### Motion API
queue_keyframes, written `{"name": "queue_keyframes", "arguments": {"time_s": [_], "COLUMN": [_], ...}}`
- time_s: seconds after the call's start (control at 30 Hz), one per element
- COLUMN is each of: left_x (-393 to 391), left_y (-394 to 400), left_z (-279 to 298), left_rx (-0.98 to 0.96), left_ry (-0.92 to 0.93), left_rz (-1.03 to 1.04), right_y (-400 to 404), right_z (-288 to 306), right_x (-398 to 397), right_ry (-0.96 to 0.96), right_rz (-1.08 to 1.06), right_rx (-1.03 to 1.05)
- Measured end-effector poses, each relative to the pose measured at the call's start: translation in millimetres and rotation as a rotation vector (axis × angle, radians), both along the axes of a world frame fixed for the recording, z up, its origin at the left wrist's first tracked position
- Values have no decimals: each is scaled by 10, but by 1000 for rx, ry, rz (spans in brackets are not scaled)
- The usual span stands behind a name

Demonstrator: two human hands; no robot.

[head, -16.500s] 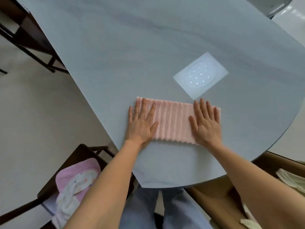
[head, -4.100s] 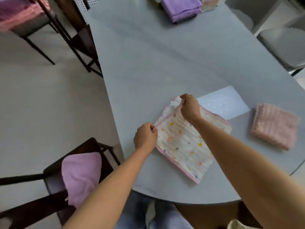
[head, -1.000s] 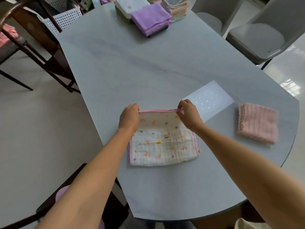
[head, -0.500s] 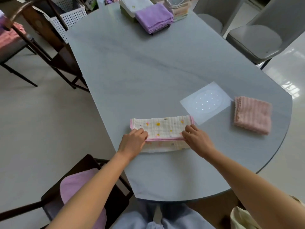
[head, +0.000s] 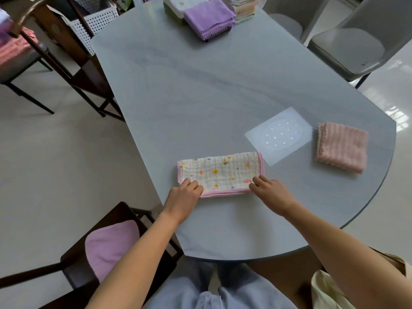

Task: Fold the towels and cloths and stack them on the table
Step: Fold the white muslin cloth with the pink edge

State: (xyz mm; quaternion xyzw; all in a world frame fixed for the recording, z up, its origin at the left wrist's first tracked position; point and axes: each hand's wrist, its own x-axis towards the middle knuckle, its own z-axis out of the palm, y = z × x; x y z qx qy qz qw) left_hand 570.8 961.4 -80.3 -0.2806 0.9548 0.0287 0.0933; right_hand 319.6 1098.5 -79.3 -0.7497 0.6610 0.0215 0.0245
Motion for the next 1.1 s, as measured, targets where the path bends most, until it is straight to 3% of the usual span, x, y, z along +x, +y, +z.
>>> {"name": "queue_keyframes", "arguments": {"time_s": [0.33,0.47,0.53,0.63,0.7,0.83,0.93,1.1], "left_x": [-104,11,-3,-217,-419,-725,-656,-574], "left_y": [3,46,6,-30,-20,-90,-120,-152], "left_z": [7,-113,-102,-38,-105,-349,-592,-810], "left_rx": [-86,13,26,125,202,172,91,64], "left_ry": [75,67,215,523,609,445,259,182], "left_rz": [-98,-194,-153,111,224,162,49,-21], "right_y": [-21,66,52,-110,-291,-645,-676,-529], "right_z": [-123,-260,-202,-130,-166,-286,-528,-793], "right_x": [69,142,173,247,354,443,327,54], "right_ry": [131,103,30,-125,-207,-329,-283,-189], "right_rz": [-58,-112,-211,-298,-318,-372,-367,-523], "right_rx": [-55,12,-16,-153,-188,-72,43,-18]}}
